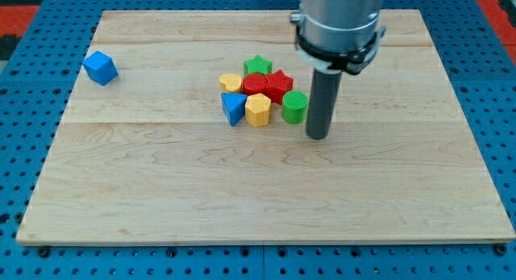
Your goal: Slightly push the cube at the center left side
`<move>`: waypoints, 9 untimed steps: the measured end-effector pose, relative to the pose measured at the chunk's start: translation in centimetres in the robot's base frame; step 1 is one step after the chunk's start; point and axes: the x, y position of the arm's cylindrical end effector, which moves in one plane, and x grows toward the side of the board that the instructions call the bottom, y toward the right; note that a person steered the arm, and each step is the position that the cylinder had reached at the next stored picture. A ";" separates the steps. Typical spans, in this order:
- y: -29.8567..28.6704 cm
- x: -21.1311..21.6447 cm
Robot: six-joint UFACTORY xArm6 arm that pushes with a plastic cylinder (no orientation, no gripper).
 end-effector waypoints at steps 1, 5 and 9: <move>-0.3 -2.9; -7.2 4.2; -39.1 -8.1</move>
